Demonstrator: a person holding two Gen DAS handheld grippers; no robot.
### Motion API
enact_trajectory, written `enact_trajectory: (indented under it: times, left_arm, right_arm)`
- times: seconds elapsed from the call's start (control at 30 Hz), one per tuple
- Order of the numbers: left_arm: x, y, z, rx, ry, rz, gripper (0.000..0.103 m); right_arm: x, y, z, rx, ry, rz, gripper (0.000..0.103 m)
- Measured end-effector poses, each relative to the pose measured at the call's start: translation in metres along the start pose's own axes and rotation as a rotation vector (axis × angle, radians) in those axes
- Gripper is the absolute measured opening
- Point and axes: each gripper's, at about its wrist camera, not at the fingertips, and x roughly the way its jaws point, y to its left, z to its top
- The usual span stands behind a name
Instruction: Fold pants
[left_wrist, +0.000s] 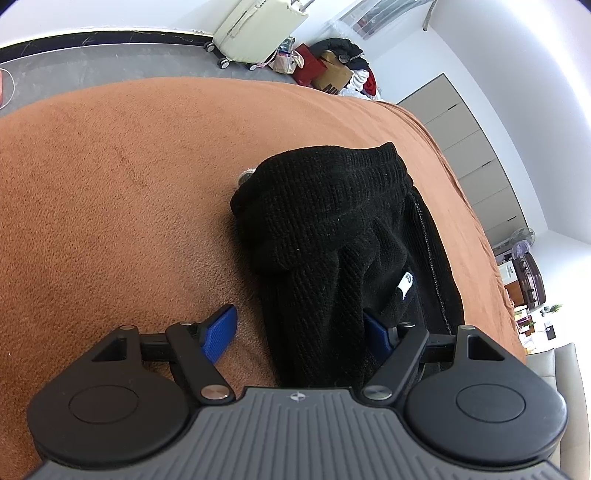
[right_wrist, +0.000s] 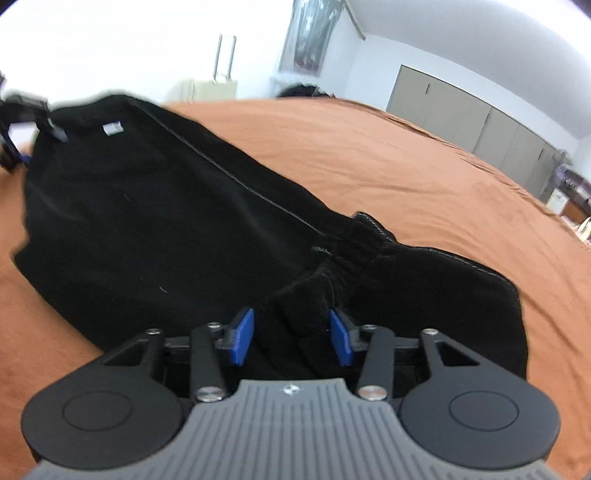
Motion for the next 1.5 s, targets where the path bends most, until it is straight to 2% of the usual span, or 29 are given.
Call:
enact_trajectory:
  times: [0.13, 0.2, 0.27, 0.33, 0.53, 0.67, 0.77, 0.83, 0.87, 0.9, 0.97, 1.07, 1.23, 1.27, 1.37, 1.5]
  left_arm:
    - [-0.001, 0.001, 0.0, -0.003, 0.006, -0.003, 0.087]
    - [-0.001, 0.002, 0.0, -0.003, 0.009, -0.01, 0.086]
    - [0.0, 0.004, 0.001, -0.007, 0.009, -0.016, 0.086]
    - [0.0, 0.004, 0.001, -0.007, 0.007, -0.016, 0.086]
    - [0.0, 0.003, 0.001, -0.02, 0.01, -0.018, 0.086]
    - [-0.004, 0.01, 0.003, -0.067, 0.007, -0.039, 0.08]
    - [-0.006, 0.018, 0.007, -0.128, -0.005, -0.066, 0.08]
    - [-0.005, 0.02, 0.008, -0.13, -0.002, -0.07, 0.08]
    - [-0.004, 0.021, 0.008, -0.133, -0.003, -0.073, 0.08]
    - [-0.002, 0.023, 0.009, -0.142, -0.008, -0.078, 0.081]
    - [0.001, 0.025, 0.009, -0.171, -0.023, -0.097, 0.081]
    - [0.009, 0.026, 0.012, -0.194, -0.036, -0.125, 0.081]
    - [0.013, 0.027, 0.015, -0.224, -0.057, -0.146, 0.078]
    - [0.013, 0.028, 0.015, -0.23, -0.059, -0.152, 0.076]
    - [0.015, 0.032, 0.014, -0.256, -0.059, -0.171, 0.074]
    - [0.016, 0.039, 0.014, -0.279, -0.059, -0.199, 0.074]
  right_arm:
    - [0.013, 0.019, 0.0, -0.082, 0.041, -0.007, 0.04]
    - [0.003, 0.02, -0.002, -0.123, 0.028, -0.01, 0.034]
    - [-0.008, 0.02, -0.003, -0.108, 0.0, -0.007, 0.02]
    - [-0.014, 0.012, -0.004, -0.075, -0.011, 0.0, 0.019]
    - [0.007, 0.022, -0.003, -0.091, 0.066, -0.017, 0.023]
    - [0.002, 0.02, 0.009, -0.083, 0.074, -0.023, 0.027]
    - [-0.022, 0.014, 0.011, -0.019, 0.031, -0.049, 0.028]
    - [-0.038, 0.016, 0.015, 0.029, -0.045, -0.113, 0.029]
    - [-0.049, 0.021, 0.017, 0.048, -0.106, -0.164, 0.032]
    - [-0.058, 0.027, 0.02, 0.066, -0.164, -0.204, 0.034]
    - [-0.064, 0.04, 0.028, 0.119, -0.213, -0.173, 0.034]
    - [-0.045, 0.071, 0.046, 0.136, -0.161, -0.071, 0.032]
    - [-0.002, 0.147, 0.086, 0.063, -0.121, 0.04, 0.023]
    - [0.006, 0.164, 0.092, 0.038, -0.124, 0.052, 0.019]
    - [0.029, 0.206, 0.111, -0.033, -0.133, 0.067, 0.017]
    - [0.059, 0.236, 0.124, -0.029, -0.099, 0.063, 0.016]
